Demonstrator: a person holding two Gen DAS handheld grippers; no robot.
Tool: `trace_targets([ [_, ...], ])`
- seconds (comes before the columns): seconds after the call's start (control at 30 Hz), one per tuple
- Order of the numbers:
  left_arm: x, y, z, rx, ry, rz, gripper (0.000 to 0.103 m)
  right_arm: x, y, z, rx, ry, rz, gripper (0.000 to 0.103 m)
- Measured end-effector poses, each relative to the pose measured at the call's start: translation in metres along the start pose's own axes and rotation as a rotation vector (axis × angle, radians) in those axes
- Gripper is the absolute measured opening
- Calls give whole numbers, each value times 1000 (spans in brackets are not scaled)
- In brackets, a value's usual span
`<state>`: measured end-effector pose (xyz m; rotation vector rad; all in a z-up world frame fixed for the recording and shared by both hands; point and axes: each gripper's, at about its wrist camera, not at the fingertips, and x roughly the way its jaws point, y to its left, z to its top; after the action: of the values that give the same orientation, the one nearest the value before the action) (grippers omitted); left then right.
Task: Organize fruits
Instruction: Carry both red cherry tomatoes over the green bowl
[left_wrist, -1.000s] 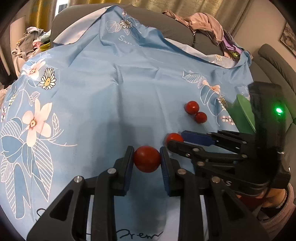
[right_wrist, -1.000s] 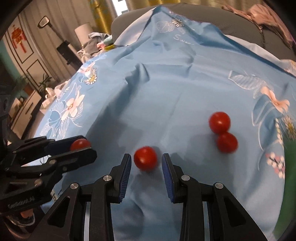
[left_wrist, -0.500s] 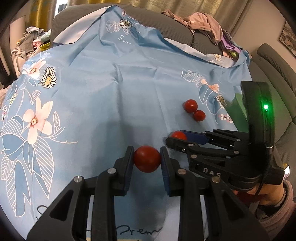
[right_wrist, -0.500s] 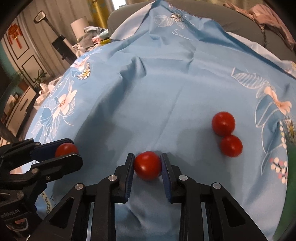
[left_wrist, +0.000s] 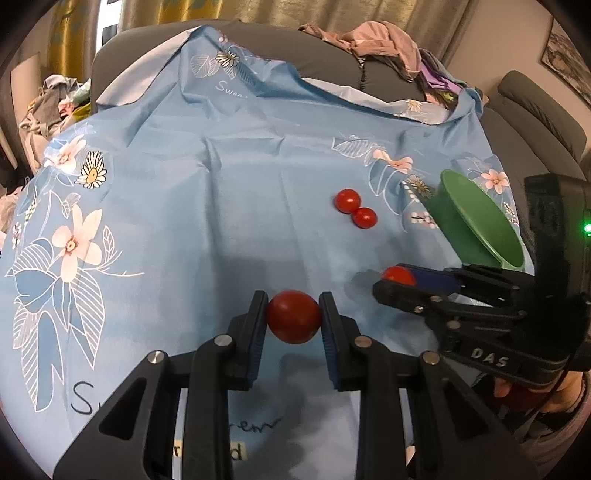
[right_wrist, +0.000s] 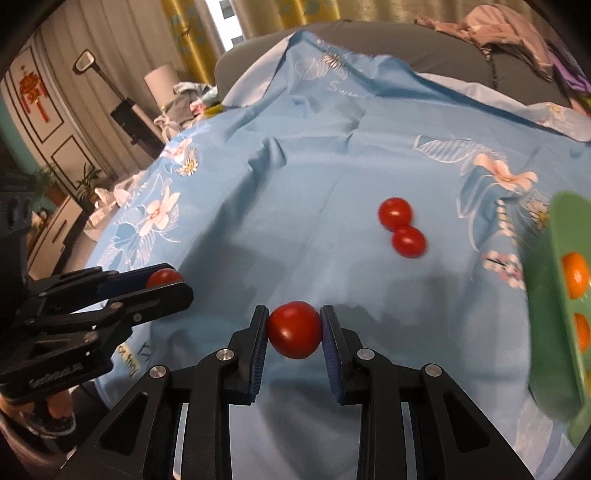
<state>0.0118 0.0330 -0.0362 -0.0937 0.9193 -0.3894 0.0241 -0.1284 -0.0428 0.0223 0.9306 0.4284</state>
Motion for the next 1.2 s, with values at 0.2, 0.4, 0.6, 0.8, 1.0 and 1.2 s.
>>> trace_targets([
  [0.2, -11, -15, -4, 26, -12, 2, 28, -26, -3, -6, 21, -48, 4, 30],
  [0.4, -20, -27, -5, 47, -18, 6, 28, -45, -6, -11, 39, -87, 3, 30],
  [0.6, -28, -38, -5, 70, -27, 8, 28, -60, -12, -15, 55, -122, 8, 30],
  [0.8, -30, -50, -3, 94, -29, 5, 28, -74, -20, -19, 72, -160, 6, 30],
  [1.0, -29, -64, 0, 127, -28, -1, 28, -86, -38, -24, 113, -188, -5, 30],
  [1.2, -24, -76, 5, 149, -20, -16, 28, -96, -58, -28, 162, -216, -25, 30],
])
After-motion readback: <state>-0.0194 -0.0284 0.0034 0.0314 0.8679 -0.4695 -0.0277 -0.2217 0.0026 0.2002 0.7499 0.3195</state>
